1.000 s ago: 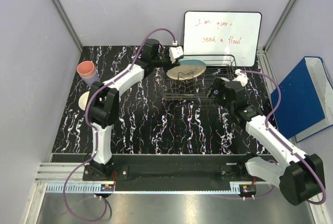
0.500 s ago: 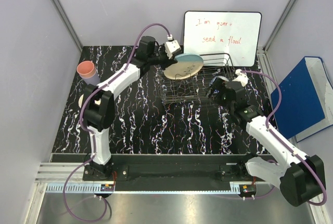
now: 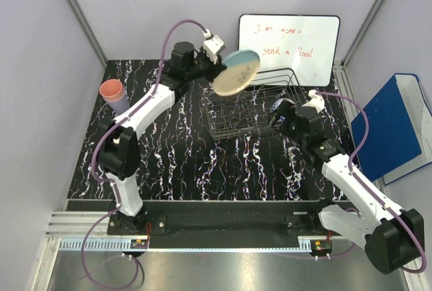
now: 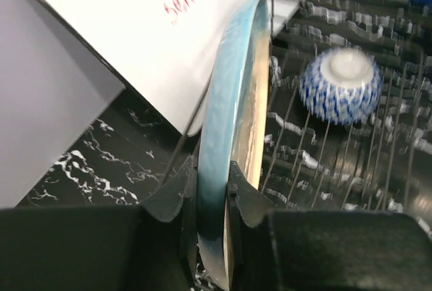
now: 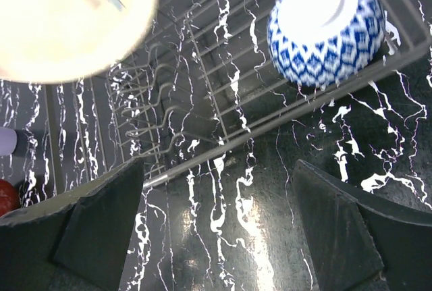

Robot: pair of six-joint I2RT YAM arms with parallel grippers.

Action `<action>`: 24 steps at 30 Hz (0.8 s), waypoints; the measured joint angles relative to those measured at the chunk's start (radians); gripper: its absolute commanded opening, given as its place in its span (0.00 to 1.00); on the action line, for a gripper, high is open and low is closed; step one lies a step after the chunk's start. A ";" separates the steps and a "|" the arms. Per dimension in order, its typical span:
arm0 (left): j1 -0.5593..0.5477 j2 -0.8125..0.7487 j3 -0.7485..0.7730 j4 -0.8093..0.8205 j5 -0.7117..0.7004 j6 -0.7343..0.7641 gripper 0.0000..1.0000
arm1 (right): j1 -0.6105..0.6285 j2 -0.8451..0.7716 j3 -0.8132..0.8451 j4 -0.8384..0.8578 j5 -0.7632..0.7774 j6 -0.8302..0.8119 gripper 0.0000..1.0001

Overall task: Unload the mixed dishes from the dish rack
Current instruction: Pick up the plate from the dish rack.

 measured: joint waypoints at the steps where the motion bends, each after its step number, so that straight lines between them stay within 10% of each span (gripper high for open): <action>1: -0.002 -0.027 0.000 0.014 -0.032 -0.038 0.00 | 0.000 -0.005 0.000 0.000 0.001 0.000 0.98; 14: 0.036 -0.445 0.002 0.063 -0.456 -0.326 0.00 | 0.001 -0.110 0.047 -0.009 -0.011 -0.005 0.98; 24: 0.164 -0.729 -0.315 -0.137 -0.207 -0.898 0.00 | 0.003 -0.116 0.107 0.061 -0.256 0.048 0.98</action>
